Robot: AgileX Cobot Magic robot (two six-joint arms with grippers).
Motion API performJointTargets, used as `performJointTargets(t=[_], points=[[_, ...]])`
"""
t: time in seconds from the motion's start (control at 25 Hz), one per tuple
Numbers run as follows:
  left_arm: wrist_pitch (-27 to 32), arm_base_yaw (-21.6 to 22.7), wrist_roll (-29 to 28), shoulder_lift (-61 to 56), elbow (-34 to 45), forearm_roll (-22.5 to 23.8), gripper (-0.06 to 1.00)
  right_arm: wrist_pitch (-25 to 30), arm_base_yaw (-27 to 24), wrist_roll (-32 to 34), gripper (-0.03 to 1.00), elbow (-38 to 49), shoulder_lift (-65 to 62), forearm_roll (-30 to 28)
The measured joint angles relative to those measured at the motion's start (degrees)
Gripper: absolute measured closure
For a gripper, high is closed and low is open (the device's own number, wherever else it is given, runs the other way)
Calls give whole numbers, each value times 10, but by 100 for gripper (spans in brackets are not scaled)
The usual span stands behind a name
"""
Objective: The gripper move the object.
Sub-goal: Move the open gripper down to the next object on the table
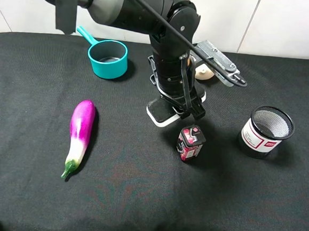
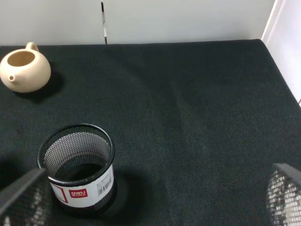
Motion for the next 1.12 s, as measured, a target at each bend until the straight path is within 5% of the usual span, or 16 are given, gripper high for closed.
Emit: performJointTargets(t=[1.12], points=[[15,0,-1,32,-1,-15,26,0,0,0,27,0,0,1]])
